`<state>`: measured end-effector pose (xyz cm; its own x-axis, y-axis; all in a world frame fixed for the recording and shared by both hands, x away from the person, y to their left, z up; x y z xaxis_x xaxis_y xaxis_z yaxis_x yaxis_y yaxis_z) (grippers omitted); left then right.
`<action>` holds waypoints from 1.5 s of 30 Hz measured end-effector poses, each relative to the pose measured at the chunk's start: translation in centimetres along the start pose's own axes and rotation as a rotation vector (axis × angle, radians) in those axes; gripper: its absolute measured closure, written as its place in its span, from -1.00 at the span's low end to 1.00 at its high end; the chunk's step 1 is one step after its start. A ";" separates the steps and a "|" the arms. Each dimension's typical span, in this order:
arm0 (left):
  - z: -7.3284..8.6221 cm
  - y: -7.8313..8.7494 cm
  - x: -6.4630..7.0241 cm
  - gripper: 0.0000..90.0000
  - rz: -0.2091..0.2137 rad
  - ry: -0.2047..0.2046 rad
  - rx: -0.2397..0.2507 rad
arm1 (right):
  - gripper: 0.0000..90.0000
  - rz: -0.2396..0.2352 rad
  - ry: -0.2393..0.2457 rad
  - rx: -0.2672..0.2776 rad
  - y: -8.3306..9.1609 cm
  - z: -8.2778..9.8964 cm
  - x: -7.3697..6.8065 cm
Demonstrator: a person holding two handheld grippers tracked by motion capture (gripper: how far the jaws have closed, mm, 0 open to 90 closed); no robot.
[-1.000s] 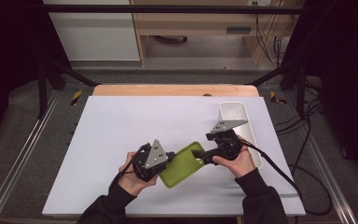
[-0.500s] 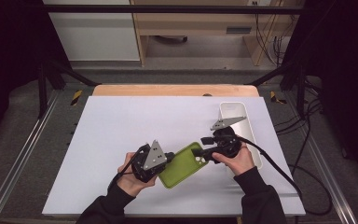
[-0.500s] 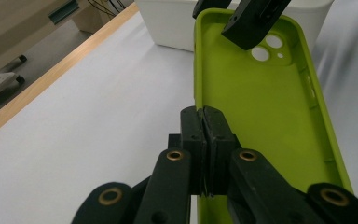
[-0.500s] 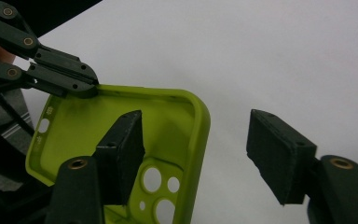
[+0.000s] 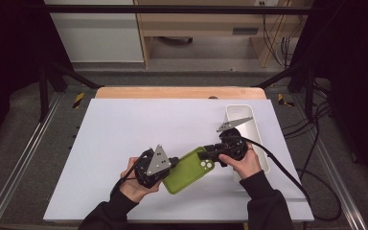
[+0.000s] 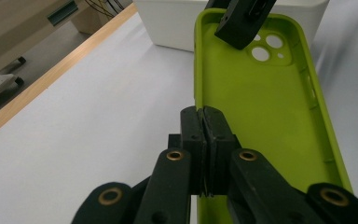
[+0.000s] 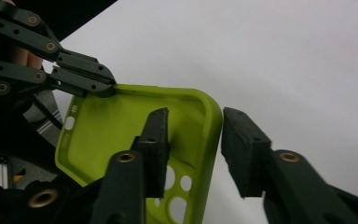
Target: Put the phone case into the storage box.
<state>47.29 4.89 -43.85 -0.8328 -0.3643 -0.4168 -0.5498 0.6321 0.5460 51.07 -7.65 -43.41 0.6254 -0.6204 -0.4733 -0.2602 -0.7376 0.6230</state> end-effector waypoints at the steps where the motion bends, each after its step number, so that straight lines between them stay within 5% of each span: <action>1: 0.0 0.0 0.0 0.96 0.001 0.000 0.000 | 0.46 -0.001 -0.006 -0.003 0.0 0.0 0.0; 18: 0.2 0.1 0.1 0.96 0.002 -0.029 -0.012 | 0.74 0.019 -0.007 -0.044 0.6 0.5 0.0; 35: 0.1 -0.4 0.5 0.94 0.002 -0.044 -0.023 | 0.79 0.051 0.018 -0.027 1.0 0.6 0.0; 45: 0.4 -1.0 0.3 0.78 0.014 0.002 0.002 | 0.79 0.074 0.029 -0.014 1.2 0.5 0.1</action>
<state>47.61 4.46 -44.77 -0.8408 -0.3567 -0.4071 -0.5376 0.6385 0.5507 50.48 -8.74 -43.07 0.6257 -0.6650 -0.4078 -0.2963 -0.6862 0.6643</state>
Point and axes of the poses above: each handheld gripper's, and its own axes: y roughly backward along the jaws, z roughly out of its underside, x roughly to its right, the point moved 10 cm from there along -y, roughly forward along the jaws, and after that the axes turned 13 degrees about -y, right-handed, at the moved point
